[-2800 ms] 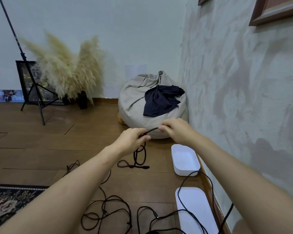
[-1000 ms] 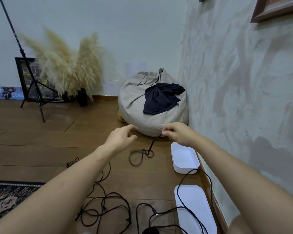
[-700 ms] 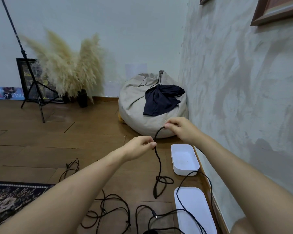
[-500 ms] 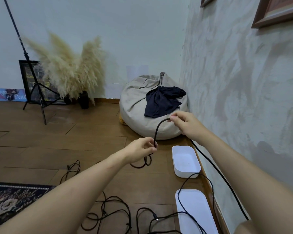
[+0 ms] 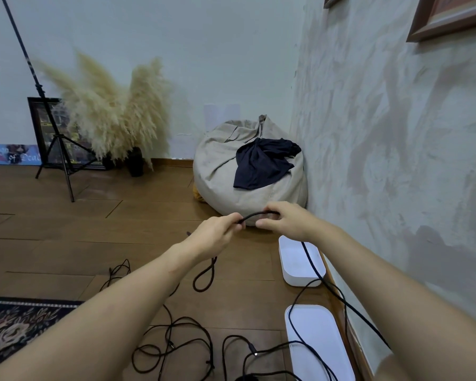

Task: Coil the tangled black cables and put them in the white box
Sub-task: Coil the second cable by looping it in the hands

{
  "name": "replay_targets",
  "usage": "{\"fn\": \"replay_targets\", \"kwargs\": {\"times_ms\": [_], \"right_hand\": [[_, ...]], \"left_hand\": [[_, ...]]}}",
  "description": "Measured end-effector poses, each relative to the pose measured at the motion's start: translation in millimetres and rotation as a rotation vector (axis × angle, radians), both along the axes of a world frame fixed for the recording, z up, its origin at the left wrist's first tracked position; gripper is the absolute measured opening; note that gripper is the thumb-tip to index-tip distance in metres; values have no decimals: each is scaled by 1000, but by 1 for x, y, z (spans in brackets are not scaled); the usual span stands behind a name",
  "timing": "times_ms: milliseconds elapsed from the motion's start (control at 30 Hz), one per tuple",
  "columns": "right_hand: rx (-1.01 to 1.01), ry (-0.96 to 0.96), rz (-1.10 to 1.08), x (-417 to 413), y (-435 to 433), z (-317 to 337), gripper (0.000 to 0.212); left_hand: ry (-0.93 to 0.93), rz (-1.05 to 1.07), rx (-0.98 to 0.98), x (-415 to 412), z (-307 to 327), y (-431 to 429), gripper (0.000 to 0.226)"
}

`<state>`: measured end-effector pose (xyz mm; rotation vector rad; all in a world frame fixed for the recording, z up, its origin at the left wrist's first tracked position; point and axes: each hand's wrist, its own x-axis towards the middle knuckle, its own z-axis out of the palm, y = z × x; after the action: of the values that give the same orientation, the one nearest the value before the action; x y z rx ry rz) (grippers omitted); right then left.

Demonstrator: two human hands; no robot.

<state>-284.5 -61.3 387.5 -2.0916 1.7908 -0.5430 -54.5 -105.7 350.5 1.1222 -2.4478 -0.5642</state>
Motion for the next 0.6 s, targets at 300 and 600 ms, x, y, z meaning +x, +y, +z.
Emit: {"fn": "replay_targets", "kwargs": {"times_ms": [300,600], "right_hand": [[-156,23,-132,-11,-2,5,39],[-57,412,69,31,6,16,36]], "left_hand": [[-51,123,-52,20,8,-18,18],[-25,-42,-131,1,12,0,15]]}}
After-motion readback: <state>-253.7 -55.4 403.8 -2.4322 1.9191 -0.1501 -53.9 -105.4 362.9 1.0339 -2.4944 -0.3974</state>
